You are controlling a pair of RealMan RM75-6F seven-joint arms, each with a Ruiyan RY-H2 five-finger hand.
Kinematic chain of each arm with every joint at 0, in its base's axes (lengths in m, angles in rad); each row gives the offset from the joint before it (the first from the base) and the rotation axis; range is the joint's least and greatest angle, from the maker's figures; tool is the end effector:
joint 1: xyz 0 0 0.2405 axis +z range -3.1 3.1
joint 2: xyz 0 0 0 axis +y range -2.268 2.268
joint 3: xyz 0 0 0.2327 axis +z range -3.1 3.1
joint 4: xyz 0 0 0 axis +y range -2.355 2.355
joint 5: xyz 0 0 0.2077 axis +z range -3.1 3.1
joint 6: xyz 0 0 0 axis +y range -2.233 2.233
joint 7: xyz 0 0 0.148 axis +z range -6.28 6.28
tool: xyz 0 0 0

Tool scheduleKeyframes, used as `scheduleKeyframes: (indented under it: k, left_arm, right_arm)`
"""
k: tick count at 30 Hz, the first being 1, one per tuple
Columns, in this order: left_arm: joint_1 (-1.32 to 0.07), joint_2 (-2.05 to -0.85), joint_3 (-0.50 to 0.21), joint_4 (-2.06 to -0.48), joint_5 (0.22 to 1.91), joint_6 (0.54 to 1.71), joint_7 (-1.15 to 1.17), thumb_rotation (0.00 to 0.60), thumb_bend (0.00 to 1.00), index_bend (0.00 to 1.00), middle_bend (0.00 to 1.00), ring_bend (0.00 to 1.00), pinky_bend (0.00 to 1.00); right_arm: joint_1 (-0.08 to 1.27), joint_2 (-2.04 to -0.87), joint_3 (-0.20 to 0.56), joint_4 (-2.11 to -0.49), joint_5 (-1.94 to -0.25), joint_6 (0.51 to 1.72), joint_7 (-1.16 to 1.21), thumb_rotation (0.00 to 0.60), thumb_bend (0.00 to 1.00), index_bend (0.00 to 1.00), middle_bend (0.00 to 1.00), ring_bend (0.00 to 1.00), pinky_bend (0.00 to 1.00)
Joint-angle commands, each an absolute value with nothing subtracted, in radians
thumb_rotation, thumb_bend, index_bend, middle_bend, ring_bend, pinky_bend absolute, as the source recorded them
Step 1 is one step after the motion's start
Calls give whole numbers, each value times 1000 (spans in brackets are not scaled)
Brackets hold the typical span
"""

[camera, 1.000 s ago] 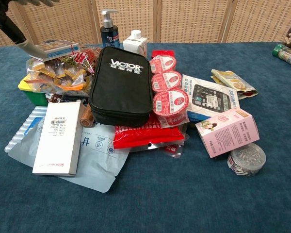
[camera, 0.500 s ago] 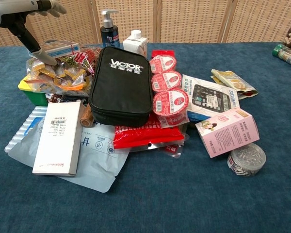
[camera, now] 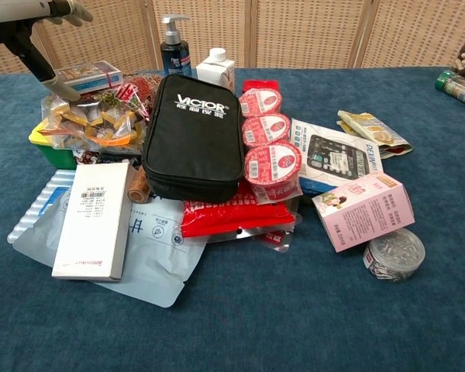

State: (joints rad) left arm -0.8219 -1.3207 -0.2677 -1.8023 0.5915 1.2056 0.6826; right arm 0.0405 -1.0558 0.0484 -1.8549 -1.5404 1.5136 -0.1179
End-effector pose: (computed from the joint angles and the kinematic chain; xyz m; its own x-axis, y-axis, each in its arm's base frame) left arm -0.1211 0.3482 0.0691 0.4548 0.1864 0.8709 0.8899 -0.0553 -0.4529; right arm -0.2461 -0.1677 0.1521 0.3408 0.0012 0.9401 -0.9399 -0.0227 0.3407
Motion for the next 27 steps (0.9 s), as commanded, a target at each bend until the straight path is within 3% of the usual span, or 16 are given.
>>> scheduleKeyframes:
  k: [1, 11, 13, 17, 20, 24, 27]
  left_arm:
    - [-828, -1331, -262, -1795, 587, 1199, 683, 600, 3, 0, 0, 0, 0]
    - [-851, -1362, -274, -1785, 569, 1224, 695, 600, 3, 0, 0, 0, 3]
    - [-853, -1373, -274, -1774, 568, 1240, 700, 600, 3, 0, 0, 0, 54]
    - [-860, -1404, -275, -1747, 548, 1277, 724, 600, 2, 35, 38, 50, 295]
    - [-866, -1430, -276, -1720, 523, 1295, 746, 600, 2, 114, 187, 175, 441]
    - [-873, -1458, -275, -1690, 513, 1296, 761, 600, 3, 223, 254, 272, 540]
    - [-873, -1478, -272, -1664, 549, 1314, 755, 600, 3, 370, 427, 424, 639]
  right_arm:
    - [40, -1055, 49, -1855, -1540, 1515, -115, 600, 0, 0, 0, 0, 0]
    - [41, -1052, 49, -1851, -1541, 1513, -96, 600, 0, 0, 0, 0, 0]
    - [41, -1051, 48, -1851, -1542, 1513, -92, 600, 0, 0, 0, 0, 0]
    - [41, -1049, 46, -1852, -1545, 1512, -88, 600, 0, 0, 0, 0, 0]
    - [42, -1049, 46, -1853, -1545, 1509, -85, 600, 0, 0, 0, 0, 0]
    - [42, -1048, 46, -1851, -1543, 1508, -80, 600, 0, 0, 0, 0, 0]
    - [42, -1048, 46, -1851, -1541, 1508, -78, 600, 0, 0, 0, 0, 0]
